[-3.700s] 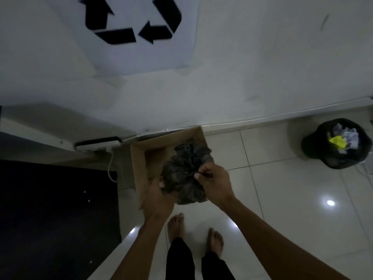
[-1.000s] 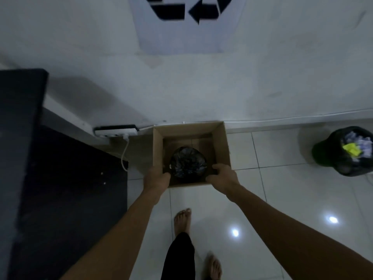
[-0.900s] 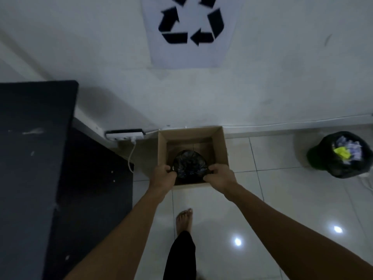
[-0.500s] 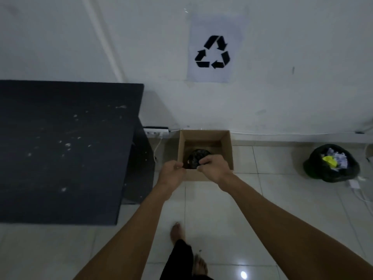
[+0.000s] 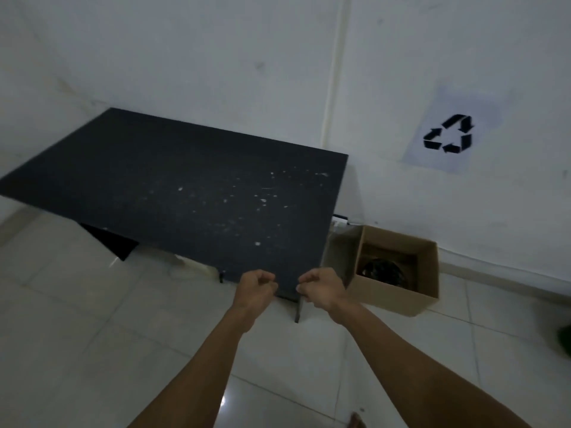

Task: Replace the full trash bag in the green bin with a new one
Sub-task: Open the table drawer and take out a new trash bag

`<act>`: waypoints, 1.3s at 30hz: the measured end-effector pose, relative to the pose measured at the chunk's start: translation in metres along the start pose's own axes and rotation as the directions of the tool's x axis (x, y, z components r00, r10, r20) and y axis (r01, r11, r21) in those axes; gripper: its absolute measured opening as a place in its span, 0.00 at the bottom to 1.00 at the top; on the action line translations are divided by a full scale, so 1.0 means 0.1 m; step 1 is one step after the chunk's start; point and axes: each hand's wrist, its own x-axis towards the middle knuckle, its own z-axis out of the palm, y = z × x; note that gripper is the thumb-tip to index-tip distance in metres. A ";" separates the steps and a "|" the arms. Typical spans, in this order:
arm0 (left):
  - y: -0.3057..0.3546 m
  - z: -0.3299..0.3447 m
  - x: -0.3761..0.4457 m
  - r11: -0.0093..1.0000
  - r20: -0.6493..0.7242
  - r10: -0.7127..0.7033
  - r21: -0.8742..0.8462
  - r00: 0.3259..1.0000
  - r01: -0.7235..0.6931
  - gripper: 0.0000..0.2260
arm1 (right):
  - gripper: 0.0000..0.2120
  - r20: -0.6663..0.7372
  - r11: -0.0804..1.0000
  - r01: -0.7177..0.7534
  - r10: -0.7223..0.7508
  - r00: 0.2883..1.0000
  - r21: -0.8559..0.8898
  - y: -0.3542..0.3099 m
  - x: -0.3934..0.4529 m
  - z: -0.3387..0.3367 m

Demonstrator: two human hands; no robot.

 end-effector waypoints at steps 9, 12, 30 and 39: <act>-0.66 -1.55 -0.21 0.998 -0.022 -0.042 -0.046 0.999 0.041 0.06 | 0.03 0.063 0.991 -0.058 0.051 0.997 0.122 -0.47 -0.38 1.63; -0.76 -1.75 -0.15 0.997 0.016 -0.052 -0.062 0.999 0.052 0.07 | 0.03 0.062 0.978 -0.115 0.106 0.992 0.176 -0.49 -0.33 1.95; -1.29 -1.66 2.07 0.977 0.146 -0.164 -0.114 0.976 0.181 0.07 | 0.14 -0.114 0.361 -0.044 0.405 0.907 0.932 -0.02 1.83 2.98; -1.74 -1.71 2.61 0.992 0.223 -0.106 -0.047 0.969 0.119 0.07 | 0.08 -0.090 -0.137 0.136 0.297 0.951 0.981 -0.10 2.38 3.11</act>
